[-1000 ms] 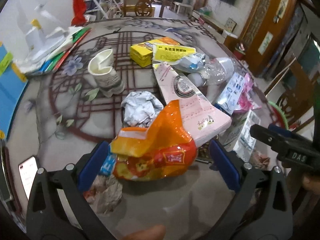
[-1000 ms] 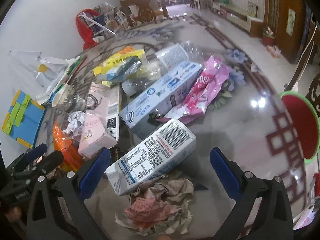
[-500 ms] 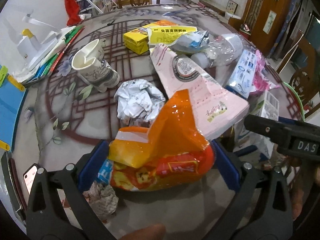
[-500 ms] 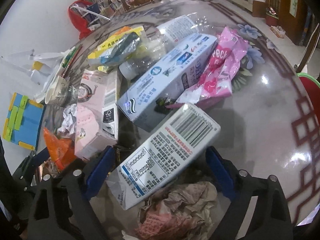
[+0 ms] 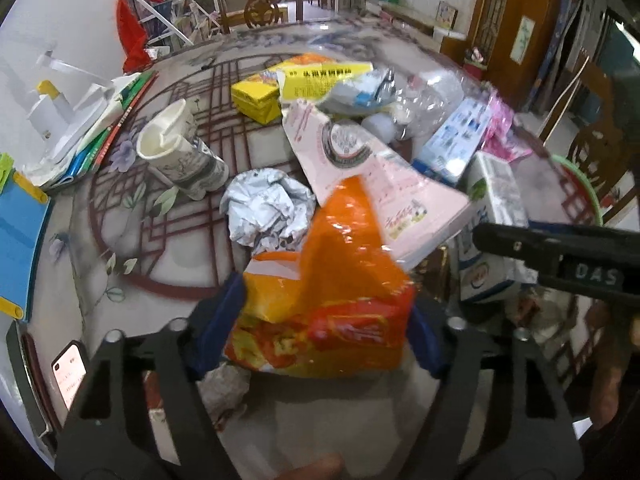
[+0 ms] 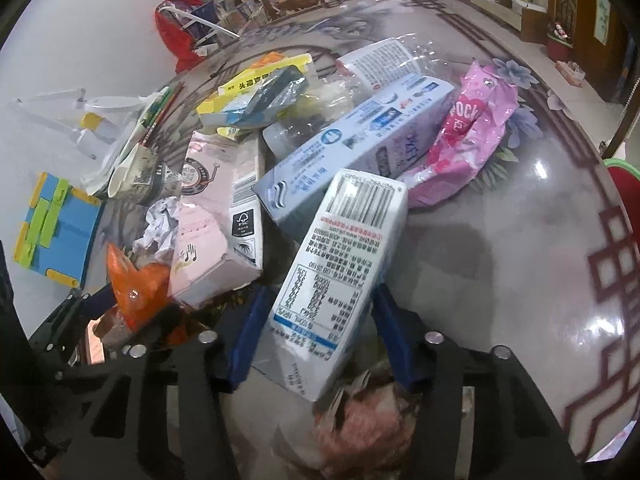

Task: Collect trash
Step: 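Grasp the orange snack bag with the left tool while the right tool grasps the white milk carton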

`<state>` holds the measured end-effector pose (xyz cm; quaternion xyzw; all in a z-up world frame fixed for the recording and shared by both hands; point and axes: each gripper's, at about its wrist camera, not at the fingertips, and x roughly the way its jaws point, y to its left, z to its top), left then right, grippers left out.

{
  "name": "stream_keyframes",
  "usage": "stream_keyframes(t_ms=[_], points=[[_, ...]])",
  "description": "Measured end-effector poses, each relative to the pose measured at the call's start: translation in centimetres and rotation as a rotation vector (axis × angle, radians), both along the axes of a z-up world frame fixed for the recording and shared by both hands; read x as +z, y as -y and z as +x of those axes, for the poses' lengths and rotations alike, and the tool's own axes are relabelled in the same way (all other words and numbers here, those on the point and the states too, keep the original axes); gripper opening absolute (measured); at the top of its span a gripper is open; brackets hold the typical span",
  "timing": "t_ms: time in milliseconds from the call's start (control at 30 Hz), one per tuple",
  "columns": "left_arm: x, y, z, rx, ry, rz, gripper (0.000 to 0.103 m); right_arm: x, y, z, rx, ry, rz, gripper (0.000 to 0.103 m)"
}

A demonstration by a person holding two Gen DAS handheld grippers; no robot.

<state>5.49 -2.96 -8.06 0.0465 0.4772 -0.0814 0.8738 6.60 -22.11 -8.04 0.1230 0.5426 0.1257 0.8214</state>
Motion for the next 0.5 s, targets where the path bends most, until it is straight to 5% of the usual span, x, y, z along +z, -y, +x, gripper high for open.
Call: stream_keyframes(t_ms=[67,300,500], points=[[0.8,-0.4,-0.4,0.000,0.017,-0.029,0.050,0.3,0.3,-0.2,-0.003,0.007,0.011,0.047],[1.9,-1.6,-1.4,0.028,0.038,-0.149,0.042,2.3,0.5,-0.7,0.001,0.084,0.047,0.044],[4.5,-2.7,-2.8,0.042,0.152,-0.223,0.042,4.1,0.5,-1.5,0.013,0.157,0.059,0.043]])
